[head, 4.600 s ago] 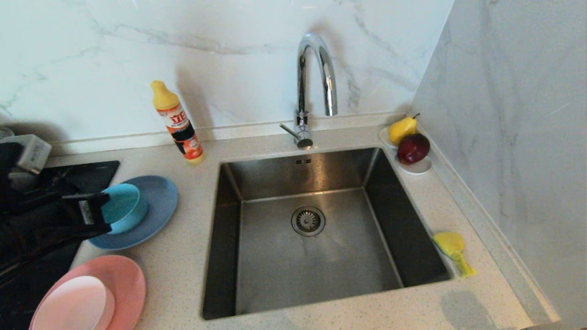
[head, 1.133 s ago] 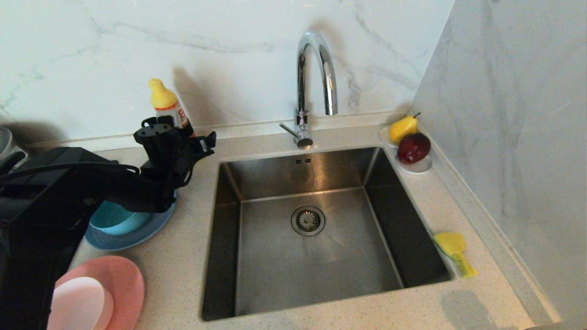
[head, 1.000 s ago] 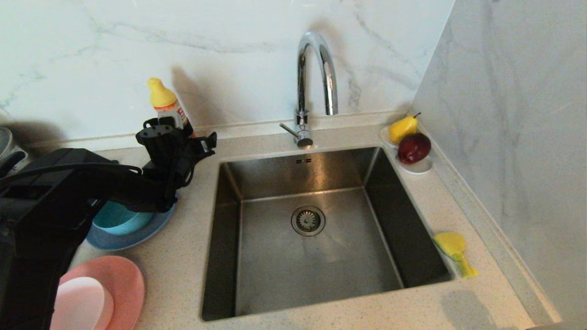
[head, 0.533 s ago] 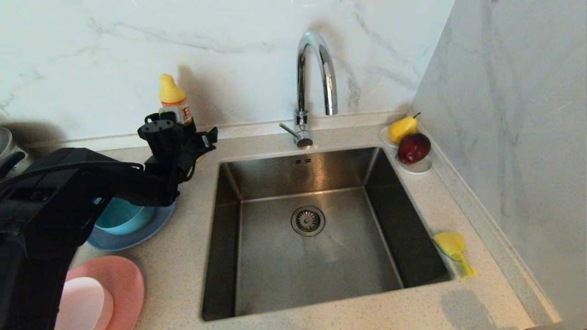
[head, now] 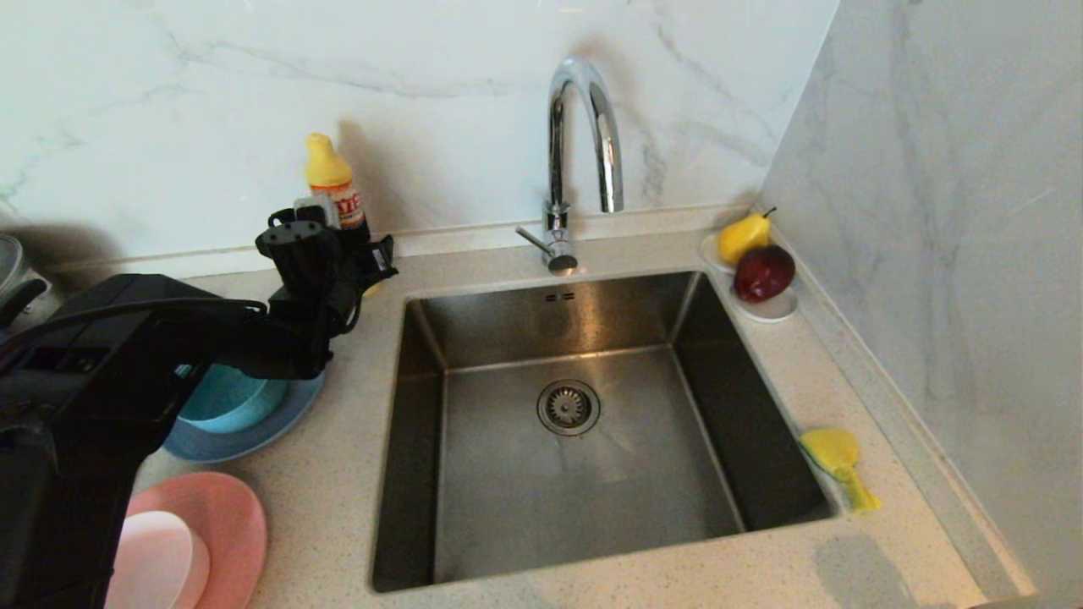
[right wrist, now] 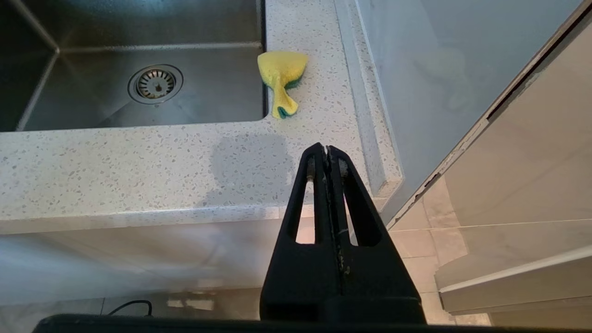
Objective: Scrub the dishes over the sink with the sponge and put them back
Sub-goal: Grab the dish soap
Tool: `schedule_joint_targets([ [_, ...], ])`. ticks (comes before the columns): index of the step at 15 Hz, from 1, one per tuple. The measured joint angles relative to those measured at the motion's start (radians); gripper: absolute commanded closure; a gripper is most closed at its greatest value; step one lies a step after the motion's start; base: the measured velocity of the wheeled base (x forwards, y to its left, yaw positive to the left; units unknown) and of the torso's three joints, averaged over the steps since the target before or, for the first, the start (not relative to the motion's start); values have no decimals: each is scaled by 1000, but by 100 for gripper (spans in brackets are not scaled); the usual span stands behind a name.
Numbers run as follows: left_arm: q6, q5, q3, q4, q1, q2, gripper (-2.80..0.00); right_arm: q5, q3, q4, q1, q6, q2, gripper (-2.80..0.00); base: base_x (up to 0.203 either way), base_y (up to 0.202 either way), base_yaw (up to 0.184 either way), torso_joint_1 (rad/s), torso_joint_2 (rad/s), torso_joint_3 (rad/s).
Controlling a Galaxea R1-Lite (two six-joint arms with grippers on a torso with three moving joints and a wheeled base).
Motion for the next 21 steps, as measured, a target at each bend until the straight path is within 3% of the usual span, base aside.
schedule_joint_targets([
  [12,0,26,-19,0,0,5,0,0,0,0,0,0,0,0,0,0,0,0,0,0],
  [21,-8,27,79,-13,6,-103,0,0,0,0,0,0,0,0,0,0,0,0,0,0],
])
